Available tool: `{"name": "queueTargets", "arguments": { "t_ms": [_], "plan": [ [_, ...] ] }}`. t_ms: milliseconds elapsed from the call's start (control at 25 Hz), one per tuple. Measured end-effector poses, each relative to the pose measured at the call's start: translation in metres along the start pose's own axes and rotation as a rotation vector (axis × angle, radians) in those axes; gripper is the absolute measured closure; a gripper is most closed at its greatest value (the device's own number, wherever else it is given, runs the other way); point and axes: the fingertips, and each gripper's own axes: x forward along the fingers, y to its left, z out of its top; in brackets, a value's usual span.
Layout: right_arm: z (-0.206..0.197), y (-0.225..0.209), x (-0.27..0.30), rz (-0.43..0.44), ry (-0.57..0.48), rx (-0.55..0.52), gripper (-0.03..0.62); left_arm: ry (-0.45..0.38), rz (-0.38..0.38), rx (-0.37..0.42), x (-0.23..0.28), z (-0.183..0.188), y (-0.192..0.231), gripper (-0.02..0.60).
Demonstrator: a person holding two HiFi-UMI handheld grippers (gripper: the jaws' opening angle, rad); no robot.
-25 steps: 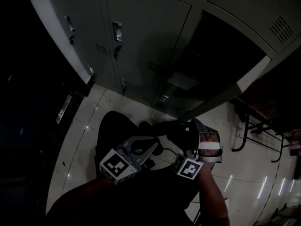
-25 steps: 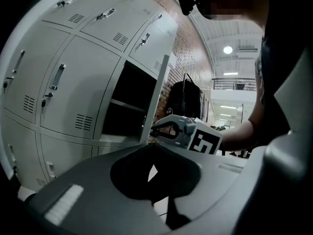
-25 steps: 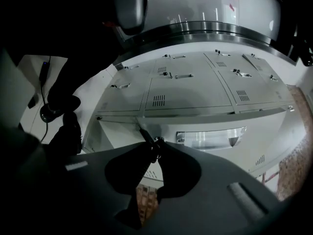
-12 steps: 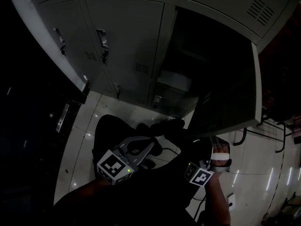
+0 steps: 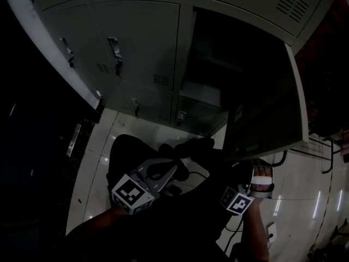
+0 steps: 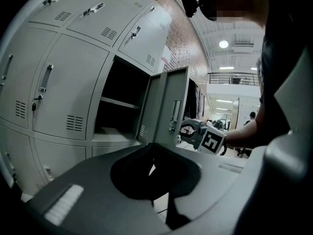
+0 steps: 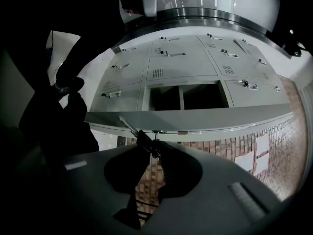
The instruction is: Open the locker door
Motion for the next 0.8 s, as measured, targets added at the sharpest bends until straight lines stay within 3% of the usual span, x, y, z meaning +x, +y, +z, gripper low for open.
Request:
{"name": "queueTargets", "arguments": {
  "t_ms": [120,280,360,480,520,640,800],
  "plan": [
    [0.000,-0.010,-0.004,0.004,-0.014,0.055,0.477,0.001,0.001,0.012,0.001,0.003,-0.001,0.569],
    [-0.017,-0.014,-0.026,0.087,-0.009,0.270,0.465,0.005,0.006,0.018,0.001,0.002,-0.001,0.569],
    [-0.025,-0.010,-0.040,0.142,-0.012,0.409,0.478,0.003,0.001,0.017,0.001,0.002,-0.001,0.570],
    [-0.025,-0.011,-0.061,0.203,-0.037,0.583,0.547,0.001,-0.007,0.016,0.004,0.002,-0.004,0.570],
    [-0.019,-0.012,-0.067,0.230,-0.064,0.645,0.581,0.002,-0.008,0.015,0.004,0.001,-0.005,0.569],
    [0.011,-0.012,-0.081,0.330,-0.179,0.837,0.591,0.002,-0.011,0.018,0.004,0.001,-0.007,0.569],
    [0.065,-0.014,-0.089,0.445,-0.348,0.922,0.592,0.003,-0.010,0.015,0.004,0.002,-0.007,0.569]
  ]
}}
